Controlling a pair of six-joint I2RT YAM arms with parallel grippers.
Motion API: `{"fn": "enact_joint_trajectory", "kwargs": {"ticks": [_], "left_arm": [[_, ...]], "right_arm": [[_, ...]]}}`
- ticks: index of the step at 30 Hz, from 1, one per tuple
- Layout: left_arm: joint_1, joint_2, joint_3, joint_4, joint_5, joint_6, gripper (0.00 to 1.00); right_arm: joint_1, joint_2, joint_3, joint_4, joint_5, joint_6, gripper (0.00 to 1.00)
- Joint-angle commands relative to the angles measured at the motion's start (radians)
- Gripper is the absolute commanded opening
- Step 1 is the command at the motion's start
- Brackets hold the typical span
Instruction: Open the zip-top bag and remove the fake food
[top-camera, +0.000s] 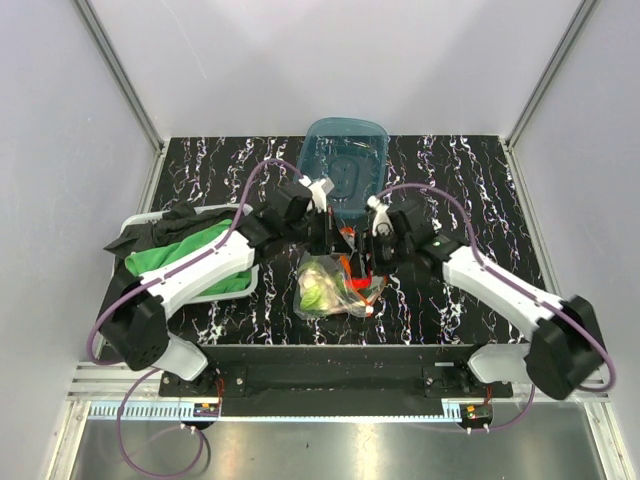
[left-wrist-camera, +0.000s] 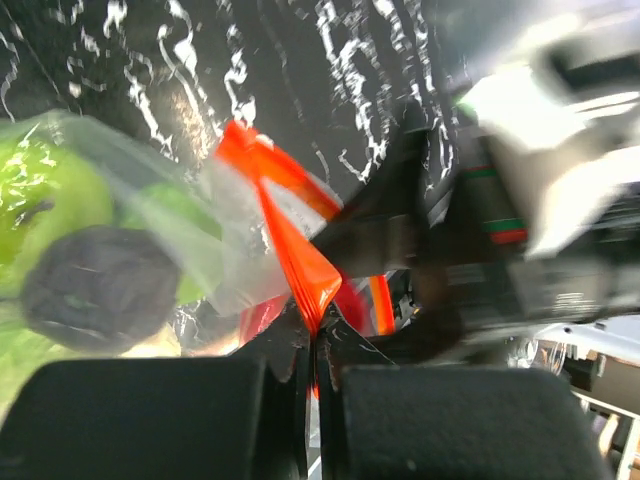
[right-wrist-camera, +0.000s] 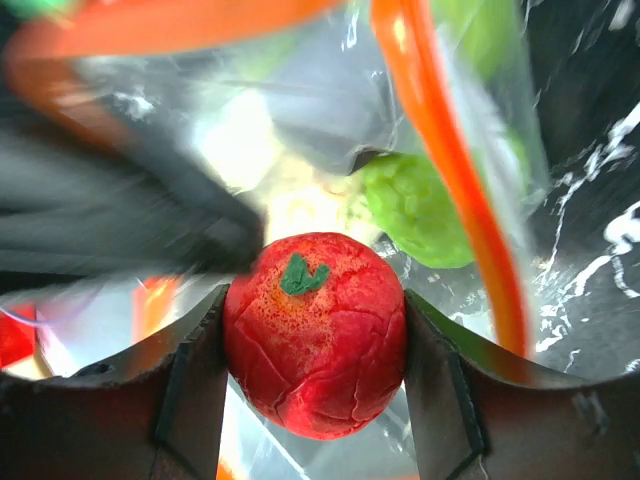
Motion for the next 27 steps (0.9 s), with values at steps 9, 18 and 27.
{"fn": "enact_joint_trajectory", "kwargs": {"ticks": [9,18,27], "left_arm": [[0.013,-0.12,0.027,-0.092,-0.04,0.129,0.0],[0.021,-0.188,-0.031,-0.121,-0.03,0.142,0.0],[0.05,-0.243,-0.031,-0.24,-0.008,0.244,0.0]], "right_arm": [[0.008,-0.099,0.291,-0.109,0.325,0.008,0.0],[-0.015,0.074,0.457,0.023,0.573,-0.102,0.07],[-0.145,0.514,0.73,0.04,0.503,-0.114,0.11]]}}
